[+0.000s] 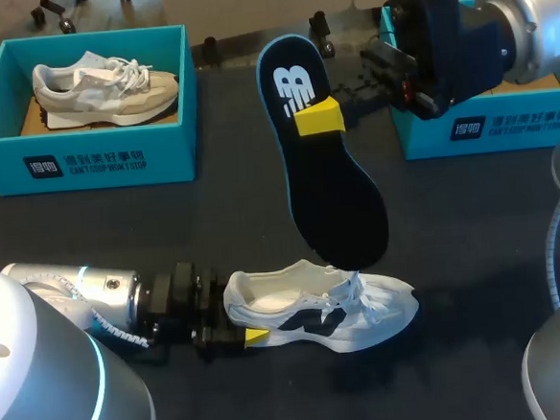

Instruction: Take the shoe out of the shoebox, open the shoe tongue, remove and reinsert the insole, then place the shoe into the shoebox

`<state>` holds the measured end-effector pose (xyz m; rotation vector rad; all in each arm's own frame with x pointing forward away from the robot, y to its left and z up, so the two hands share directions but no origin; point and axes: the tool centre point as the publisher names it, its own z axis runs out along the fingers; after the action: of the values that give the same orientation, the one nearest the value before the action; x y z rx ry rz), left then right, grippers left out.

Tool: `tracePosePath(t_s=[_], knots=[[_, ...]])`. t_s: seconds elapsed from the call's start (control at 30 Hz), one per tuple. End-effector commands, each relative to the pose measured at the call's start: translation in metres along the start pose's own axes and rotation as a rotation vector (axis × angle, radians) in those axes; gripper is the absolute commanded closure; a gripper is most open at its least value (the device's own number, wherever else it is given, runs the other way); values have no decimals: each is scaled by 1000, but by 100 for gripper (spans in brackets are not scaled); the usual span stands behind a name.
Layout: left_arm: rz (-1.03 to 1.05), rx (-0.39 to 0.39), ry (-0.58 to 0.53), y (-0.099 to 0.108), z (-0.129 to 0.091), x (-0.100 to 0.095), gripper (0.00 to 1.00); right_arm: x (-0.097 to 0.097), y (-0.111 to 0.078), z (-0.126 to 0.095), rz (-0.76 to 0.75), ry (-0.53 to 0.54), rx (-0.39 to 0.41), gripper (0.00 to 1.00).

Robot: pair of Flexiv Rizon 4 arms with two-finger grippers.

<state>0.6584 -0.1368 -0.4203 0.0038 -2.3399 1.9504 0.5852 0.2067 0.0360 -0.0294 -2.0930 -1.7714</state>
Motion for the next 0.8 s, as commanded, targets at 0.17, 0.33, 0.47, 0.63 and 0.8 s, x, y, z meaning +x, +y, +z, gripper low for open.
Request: tracePosePath(t_s=[0.17, 0.33, 0.47, 0.63, 0.8], knots=[[-1, -1, -2, 3, 0, -2, 100, 15, 4, -5, 24, -40, -8, 100], [-1, -1, -2, 3, 0, -2, 100, 24, 5, -6, 34, -39, -12, 100], [-1, -1, -2, 3, 0, -2, 100, 31, 7, -8, 45, -36, -14, 100], [-1, -1, -2, 3, 0, -2, 100, 38, 11, -13, 67, -38, -21, 100], [-1, -1, -2, 3, 0, -2, 100, 41, 11, -17, 89, -92, -55, 100]])
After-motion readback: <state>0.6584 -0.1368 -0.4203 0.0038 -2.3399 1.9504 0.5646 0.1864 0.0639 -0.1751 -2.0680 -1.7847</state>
